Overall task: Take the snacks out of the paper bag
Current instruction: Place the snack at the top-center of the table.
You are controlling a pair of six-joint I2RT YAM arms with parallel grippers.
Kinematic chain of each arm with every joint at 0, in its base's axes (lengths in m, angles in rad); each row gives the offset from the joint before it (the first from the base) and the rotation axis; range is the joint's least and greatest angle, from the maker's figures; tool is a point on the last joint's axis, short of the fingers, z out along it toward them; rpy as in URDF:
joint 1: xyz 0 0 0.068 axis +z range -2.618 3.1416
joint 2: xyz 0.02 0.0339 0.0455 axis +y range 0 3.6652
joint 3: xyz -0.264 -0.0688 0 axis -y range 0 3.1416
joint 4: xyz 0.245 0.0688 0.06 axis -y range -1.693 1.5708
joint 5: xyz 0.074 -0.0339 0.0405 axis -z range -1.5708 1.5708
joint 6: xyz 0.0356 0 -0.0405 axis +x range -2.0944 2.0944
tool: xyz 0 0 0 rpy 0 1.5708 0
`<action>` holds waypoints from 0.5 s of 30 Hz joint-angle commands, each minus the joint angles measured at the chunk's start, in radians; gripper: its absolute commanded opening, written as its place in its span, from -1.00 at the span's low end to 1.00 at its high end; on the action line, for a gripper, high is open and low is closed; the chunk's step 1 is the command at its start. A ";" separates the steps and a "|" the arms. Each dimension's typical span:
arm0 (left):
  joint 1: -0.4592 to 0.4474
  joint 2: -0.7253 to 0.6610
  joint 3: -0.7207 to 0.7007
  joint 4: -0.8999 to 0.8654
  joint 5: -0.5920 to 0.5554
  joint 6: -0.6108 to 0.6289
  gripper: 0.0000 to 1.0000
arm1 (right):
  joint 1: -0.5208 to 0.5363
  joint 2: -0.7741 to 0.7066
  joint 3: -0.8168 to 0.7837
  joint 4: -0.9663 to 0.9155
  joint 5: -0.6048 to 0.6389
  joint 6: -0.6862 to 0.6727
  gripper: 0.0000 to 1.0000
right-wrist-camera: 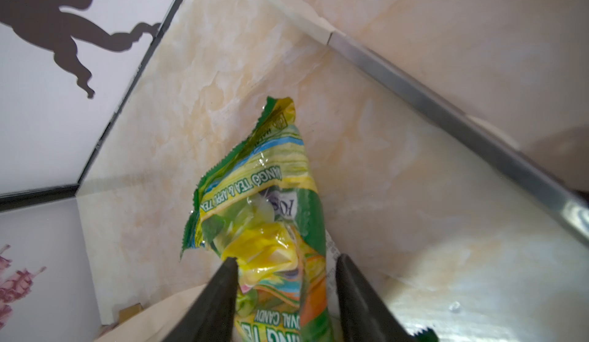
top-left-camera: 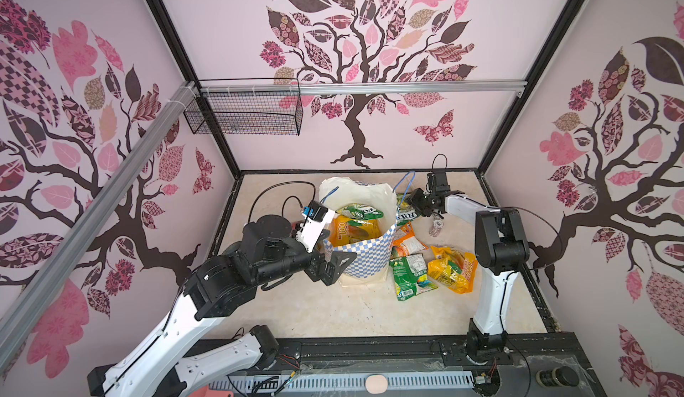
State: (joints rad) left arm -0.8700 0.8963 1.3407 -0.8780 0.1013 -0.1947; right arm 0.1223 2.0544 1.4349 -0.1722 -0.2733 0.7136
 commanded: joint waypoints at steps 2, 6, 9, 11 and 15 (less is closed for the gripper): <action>-0.003 -0.010 0.014 -0.003 -0.016 -0.003 0.96 | 0.003 -0.066 -0.002 -0.038 0.027 -0.028 0.43; -0.004 -0.012 0.010 0.001 -0.020 -0.004 0.96 | 0.003 -0.156 -0.057 -0.017 0.042 -0.025 0.88; -0.005 -0.014 0.006 0.007 -0.023 -0.003 0.96 | 0.002 -0.231 -0.084 -0.005 0.039 -0.017 0.99; -0.005 -0.018 0.002 0.008 -0.026 -0.002 0.96 | 0.002 -0.280 -0.102 0.006 0.031 -0.007 0.99; -0.004 -0.022 -0.004 0.009 -0.035 0.007 0.96 | 0.002 -0.381 -0.126 0.021 0.019 0.006 0.99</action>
State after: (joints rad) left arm -0.8707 0.8864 1.3403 -0.8772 0.0795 -0.1940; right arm 0.1223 1.7706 1.3102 -0.1719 -0.2459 0.7078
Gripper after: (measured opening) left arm 0.978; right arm 0.995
